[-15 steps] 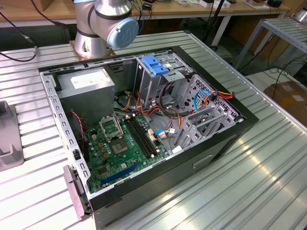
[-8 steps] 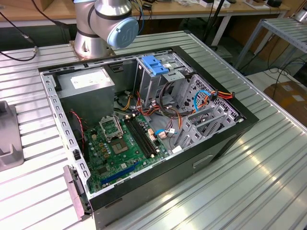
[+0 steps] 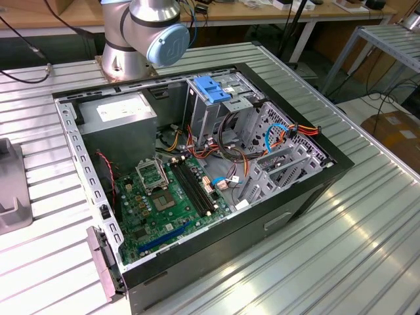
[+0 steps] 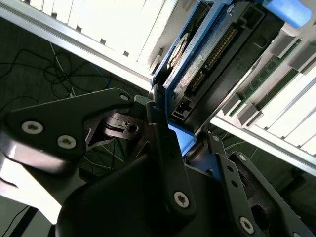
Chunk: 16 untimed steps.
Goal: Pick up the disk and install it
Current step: 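Pick up the disk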
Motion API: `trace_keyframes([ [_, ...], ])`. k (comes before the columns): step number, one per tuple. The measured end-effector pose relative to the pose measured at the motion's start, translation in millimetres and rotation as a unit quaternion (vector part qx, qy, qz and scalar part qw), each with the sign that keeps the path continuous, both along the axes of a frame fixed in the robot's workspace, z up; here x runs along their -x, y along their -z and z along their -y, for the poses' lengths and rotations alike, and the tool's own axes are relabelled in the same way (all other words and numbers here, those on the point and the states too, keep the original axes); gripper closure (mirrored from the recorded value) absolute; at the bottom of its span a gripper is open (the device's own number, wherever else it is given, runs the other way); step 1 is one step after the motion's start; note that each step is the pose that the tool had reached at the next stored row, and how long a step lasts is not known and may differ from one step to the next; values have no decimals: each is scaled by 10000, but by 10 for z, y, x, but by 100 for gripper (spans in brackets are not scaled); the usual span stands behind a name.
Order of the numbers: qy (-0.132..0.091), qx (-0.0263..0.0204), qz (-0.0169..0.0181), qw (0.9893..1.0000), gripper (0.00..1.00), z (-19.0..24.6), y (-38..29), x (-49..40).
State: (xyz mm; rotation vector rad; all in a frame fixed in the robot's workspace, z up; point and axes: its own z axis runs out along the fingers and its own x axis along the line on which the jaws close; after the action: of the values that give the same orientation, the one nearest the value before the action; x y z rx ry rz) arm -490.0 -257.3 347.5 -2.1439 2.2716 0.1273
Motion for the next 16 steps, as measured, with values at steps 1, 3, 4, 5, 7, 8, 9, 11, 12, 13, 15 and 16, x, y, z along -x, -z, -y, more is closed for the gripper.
trace_keyframes([
  [1, 0, 0, 0, 10000, 63, 0, -7, 0],
  [3, 0, 0, 0, 10000, 63, 0, -16, 0],
  [4, 0, 0, 0, 10000, 63, 0, -19, 0],
  [5, 0, 0, 1, 10000, 63, 0, -22, 0],
  [7, 0, 0, 0, 10000, 63, 0, -29, 0],
  [8, 0, 0, 0, 10000, 63, 0, -31, 0],
  [9, 0, 0, 0, 10000, 63, 0, -34, 0],
  [11, 0, 0, 0, 10000, 63, 0, -39, 0],
  [12, 0, 0, 0, 10000, 63, 0, -42, 0],
  [13, 0, 0, 0, 10000, 63, 0, -45, 0],
  [15, 0, 0, 0, 10000, 63, 0, -50, 0],
  [16, 0, 0, 0, 10000, 63, 0, -52, 0],
])
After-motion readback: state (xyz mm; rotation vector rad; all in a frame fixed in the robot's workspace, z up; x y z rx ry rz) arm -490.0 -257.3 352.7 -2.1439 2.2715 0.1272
